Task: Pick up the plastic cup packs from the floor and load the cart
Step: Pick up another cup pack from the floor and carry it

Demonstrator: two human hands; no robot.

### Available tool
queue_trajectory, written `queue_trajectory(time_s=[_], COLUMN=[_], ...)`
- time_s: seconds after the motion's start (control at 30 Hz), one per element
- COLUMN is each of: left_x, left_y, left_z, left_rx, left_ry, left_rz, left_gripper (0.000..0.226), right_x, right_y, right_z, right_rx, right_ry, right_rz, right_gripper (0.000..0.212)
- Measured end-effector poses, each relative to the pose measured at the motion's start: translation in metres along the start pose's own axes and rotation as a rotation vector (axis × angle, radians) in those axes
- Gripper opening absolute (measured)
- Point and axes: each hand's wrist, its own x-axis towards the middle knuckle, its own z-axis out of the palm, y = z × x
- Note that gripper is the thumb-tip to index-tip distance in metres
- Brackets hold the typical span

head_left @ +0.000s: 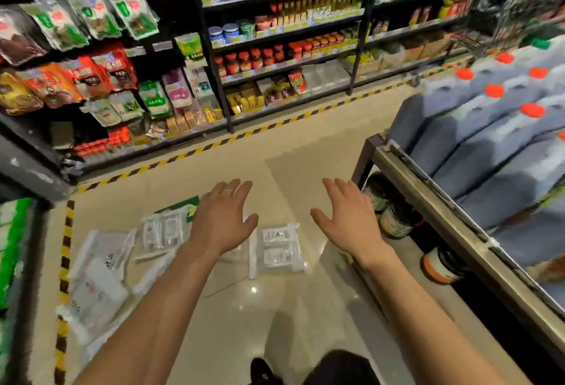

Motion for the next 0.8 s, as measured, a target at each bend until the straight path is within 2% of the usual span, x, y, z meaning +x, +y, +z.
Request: queue_trajectory(time_s=[0.1,0.37,0.5,0.63,0.8], left_x=[0.048,0.179,0.237,0.29,0.345], left_y=[-0.016,-0.027,-0.03,-0.029,-0.03], left_z=[0.004,0.035,0.062,0.098,0.157], left_rx=[0.021,0.057,0.084,0.096,0.094], left_ry=[-0.041,-0.15,-0.245,-0.309,-0.372], left_rz=[0.05,0.159,0.266,0.341,0.46], left_gripper=[0.08,0.081,0.091,0.078,0.074], right_x=[0.029,0.108,0.137,0.159,0.174], right_y=[0.0,0.025,0.028,0.035,0.041], right_z=[0.014,0.072,0.109,0.149,0.217], right_rx=[0.014,0.098,0.225,0.284,0.303], right_ry=[-0.034,0.02,0.031,0.046,0.084], right_rz=[0.074,0.261,0.402,0.528,0.691], right_gripper=[0.076,0.071,0.074,0.071,0.074])
